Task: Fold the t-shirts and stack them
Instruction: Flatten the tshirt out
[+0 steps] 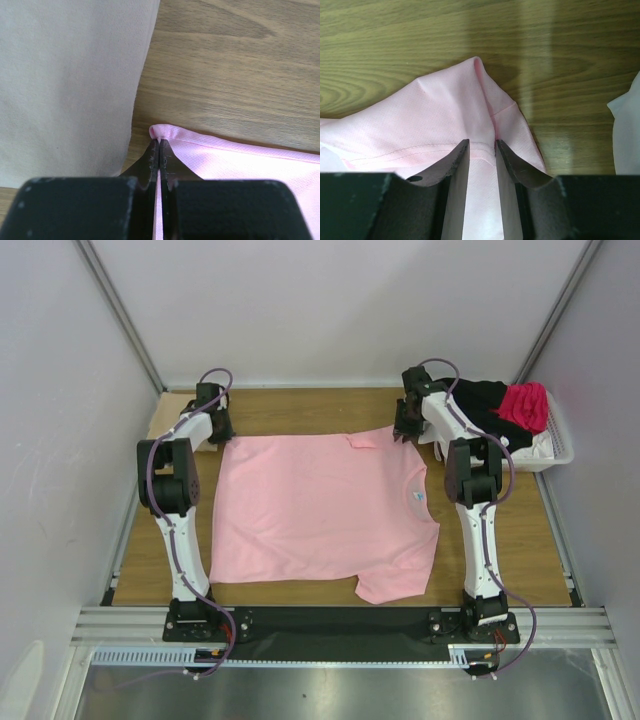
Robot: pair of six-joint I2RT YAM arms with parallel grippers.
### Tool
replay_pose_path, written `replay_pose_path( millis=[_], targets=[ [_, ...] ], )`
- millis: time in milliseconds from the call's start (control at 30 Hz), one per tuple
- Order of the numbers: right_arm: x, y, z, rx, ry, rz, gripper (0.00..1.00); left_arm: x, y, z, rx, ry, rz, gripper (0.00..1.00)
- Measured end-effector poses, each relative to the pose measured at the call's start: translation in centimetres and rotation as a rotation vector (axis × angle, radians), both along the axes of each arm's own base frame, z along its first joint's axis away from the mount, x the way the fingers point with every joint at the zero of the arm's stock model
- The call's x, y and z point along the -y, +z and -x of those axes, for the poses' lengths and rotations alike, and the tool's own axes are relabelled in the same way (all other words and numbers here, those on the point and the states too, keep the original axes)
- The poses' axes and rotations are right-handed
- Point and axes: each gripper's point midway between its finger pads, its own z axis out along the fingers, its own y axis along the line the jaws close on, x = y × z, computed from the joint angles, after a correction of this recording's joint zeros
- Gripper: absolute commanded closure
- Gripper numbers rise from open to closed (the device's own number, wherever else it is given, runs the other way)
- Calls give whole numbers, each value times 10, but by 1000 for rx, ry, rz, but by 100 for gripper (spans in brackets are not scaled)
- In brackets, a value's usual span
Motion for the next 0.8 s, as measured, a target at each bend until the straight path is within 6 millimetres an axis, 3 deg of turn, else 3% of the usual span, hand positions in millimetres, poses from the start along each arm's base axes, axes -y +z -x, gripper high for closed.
replay_pose_path(
  millis=[433, 500, 533, 633, 800],
  targets=[
    [-4, -2, -2, 1, -9, -22, 94, 0, 0, 0, 0, 0, -1, 100],
    [-5, -1, -2, 3, -10, -28, 91, 0, 0, 0, -1, 0, -1, 100],
    [-5, -1, -2, 3, -11, -29, 84, 0, 0, 0, 0, 0, -1, 100],
    [-5, -2, -2, 2, -13, -32, 76, 0, 0, 0, 0, 0, -1, 100],
    [-4, -2, -2, 0, -16, -27, 74, 0, 0, 0, 0, 0, -1, 100]
  ],
)
